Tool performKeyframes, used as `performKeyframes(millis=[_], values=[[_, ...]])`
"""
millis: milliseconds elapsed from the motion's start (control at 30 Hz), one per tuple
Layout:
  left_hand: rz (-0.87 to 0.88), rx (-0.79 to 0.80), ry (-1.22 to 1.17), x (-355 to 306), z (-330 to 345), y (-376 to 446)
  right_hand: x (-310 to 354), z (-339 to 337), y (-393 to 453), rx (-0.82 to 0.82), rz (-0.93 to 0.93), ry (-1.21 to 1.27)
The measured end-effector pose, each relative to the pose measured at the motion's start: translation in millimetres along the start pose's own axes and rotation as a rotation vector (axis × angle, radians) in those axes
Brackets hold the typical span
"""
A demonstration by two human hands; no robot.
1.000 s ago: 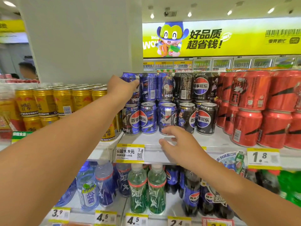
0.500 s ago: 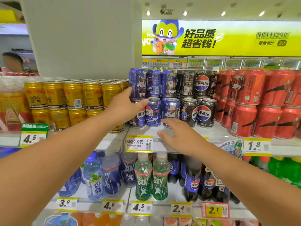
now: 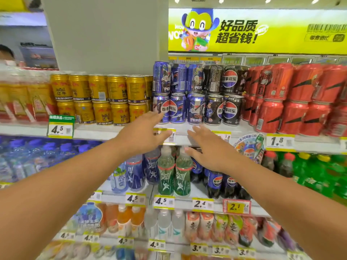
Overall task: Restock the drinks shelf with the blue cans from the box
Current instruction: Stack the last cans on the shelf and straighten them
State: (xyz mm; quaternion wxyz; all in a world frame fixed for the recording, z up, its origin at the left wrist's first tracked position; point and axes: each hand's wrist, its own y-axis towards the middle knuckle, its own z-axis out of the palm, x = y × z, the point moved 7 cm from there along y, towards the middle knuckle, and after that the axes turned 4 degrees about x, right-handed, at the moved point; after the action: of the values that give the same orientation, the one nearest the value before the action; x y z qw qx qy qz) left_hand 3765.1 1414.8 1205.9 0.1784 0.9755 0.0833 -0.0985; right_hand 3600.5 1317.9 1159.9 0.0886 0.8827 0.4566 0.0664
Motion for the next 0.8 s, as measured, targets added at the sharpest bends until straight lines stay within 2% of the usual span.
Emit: performKeyframes(millis=[200, 367, 500, 633, 800], values=[[0.007, 0.024, 0.204, -23, 54, -55, -1, 45, -50, 0.004, -0.108, -0.038], [-0.046, 0.067, 0.233, -12, 123, -109, 2, 119, -84, 0.115, -0.132, 0.024], [-0.057, 0.108, 0.247, 9, 182, -148, 19, 178, -104, 0.021, -0.194, 0.019], [-0.034, 0.168, 0.258, 41, 262, -188, 31, 268, -120, 0.092, -0.158, 0.018], [-0.033, 0.238, 0.166, 83, 399, -254, 47, 417, -162, 0.183, -0.133, 0.039]])
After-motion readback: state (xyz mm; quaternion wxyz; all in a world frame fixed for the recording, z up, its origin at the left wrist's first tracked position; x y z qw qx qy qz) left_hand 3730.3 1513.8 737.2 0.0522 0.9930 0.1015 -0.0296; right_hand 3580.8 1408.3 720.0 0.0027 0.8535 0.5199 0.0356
